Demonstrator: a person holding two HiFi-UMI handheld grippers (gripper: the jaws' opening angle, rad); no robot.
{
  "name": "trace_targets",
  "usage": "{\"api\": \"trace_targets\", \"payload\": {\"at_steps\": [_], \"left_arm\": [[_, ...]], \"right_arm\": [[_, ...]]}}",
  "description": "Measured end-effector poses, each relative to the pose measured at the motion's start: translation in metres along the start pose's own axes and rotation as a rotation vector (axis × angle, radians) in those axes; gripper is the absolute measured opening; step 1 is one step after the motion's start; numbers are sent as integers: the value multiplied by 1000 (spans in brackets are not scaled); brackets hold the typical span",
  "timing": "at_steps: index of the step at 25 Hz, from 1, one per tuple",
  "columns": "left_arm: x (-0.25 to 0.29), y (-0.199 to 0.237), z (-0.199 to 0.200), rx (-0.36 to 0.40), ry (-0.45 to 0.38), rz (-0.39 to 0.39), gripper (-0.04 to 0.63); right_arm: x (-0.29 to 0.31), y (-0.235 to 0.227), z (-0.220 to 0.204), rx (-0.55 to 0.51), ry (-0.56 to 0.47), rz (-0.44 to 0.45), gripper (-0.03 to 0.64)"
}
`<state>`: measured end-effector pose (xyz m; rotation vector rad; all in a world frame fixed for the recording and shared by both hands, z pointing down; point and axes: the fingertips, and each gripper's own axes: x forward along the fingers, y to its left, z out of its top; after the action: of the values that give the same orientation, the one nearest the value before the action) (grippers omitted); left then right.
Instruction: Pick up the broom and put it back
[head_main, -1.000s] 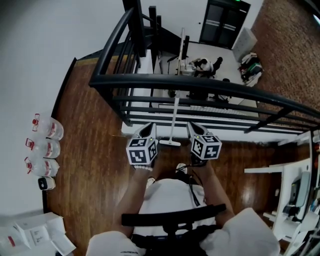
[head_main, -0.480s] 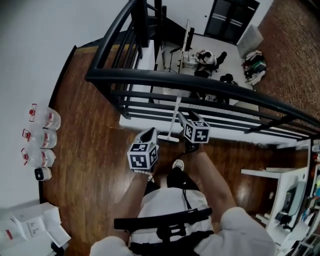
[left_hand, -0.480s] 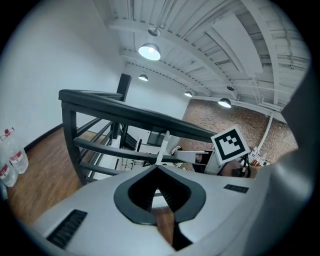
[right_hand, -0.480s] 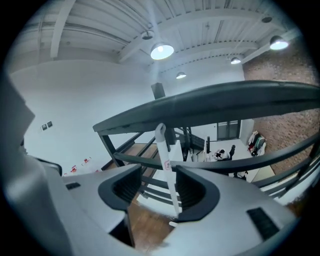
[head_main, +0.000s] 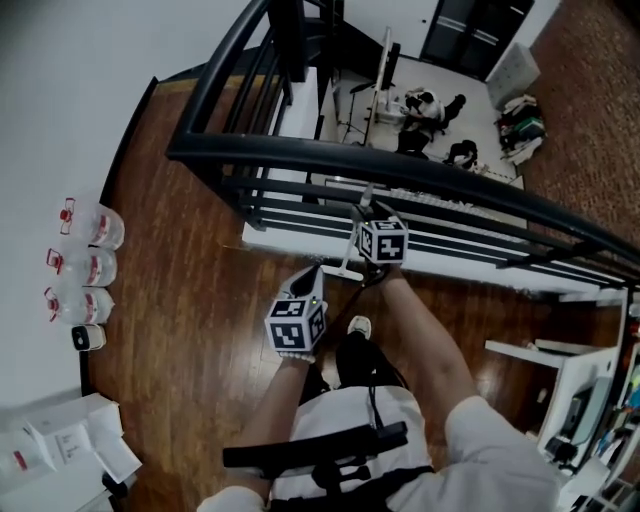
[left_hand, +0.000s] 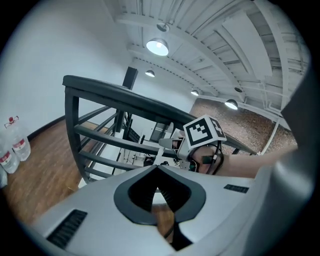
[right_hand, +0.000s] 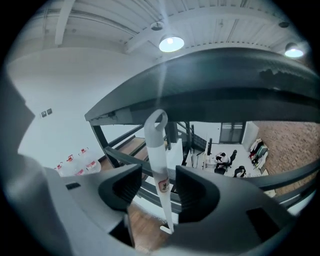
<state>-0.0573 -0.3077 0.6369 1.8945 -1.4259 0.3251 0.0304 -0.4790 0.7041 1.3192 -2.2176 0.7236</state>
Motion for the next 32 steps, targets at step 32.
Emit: {"api": "trace_targets", "payload": {"at_steps": [32], "left_arm": [[-52,6,19,64,-54,-70,-12]], "right_arm": [[-119,35,-5,-83,-59,-32,130]]}}
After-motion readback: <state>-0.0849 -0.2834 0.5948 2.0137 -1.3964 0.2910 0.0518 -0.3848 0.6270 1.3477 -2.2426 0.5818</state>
